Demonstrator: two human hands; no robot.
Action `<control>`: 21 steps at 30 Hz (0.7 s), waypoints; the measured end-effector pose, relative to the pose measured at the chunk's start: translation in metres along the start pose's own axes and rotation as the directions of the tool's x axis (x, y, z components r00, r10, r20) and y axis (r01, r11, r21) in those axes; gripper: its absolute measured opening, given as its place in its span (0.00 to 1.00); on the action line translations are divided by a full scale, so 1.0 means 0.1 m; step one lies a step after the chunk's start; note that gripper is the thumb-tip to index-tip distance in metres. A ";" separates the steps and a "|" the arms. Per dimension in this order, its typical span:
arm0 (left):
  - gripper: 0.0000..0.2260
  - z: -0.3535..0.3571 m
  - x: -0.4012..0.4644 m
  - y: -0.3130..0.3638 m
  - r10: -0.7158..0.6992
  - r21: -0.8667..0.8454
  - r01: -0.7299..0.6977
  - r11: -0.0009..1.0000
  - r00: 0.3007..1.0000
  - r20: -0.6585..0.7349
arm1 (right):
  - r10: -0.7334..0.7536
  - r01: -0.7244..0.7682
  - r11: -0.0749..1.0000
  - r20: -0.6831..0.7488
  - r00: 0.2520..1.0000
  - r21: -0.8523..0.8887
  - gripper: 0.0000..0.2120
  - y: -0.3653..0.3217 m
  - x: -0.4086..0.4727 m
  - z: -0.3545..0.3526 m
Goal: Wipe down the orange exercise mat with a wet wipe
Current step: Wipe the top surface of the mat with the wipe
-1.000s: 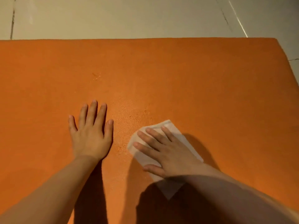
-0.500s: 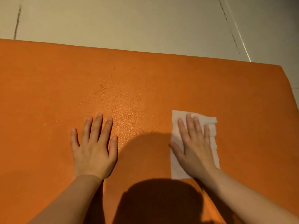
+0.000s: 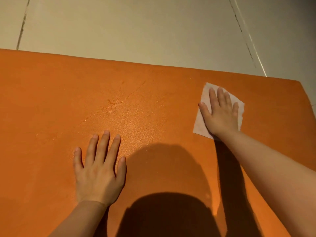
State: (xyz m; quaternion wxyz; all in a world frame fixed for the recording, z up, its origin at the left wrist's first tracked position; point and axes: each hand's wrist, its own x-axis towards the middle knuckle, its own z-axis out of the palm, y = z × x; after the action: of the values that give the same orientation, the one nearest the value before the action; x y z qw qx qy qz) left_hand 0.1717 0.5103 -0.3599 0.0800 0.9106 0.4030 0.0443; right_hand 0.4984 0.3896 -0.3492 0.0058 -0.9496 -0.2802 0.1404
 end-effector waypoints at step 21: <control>0.26 -0.01 0.03 0.00 0.023 -0.009 -0.023 1.000 0.999 0.035 | 0.184 -0.183 0.981 0.000 0.983 0.063 0.33 -0.13 0.81 -0.27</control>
State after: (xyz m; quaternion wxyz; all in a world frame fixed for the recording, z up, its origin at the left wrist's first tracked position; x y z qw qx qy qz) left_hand 0.1736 0.5130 -0.3587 0.0904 0.9155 0.3908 0.0309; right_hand 0.5639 0.4459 -0.3439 0.0236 -0.9711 -0.1868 0.1465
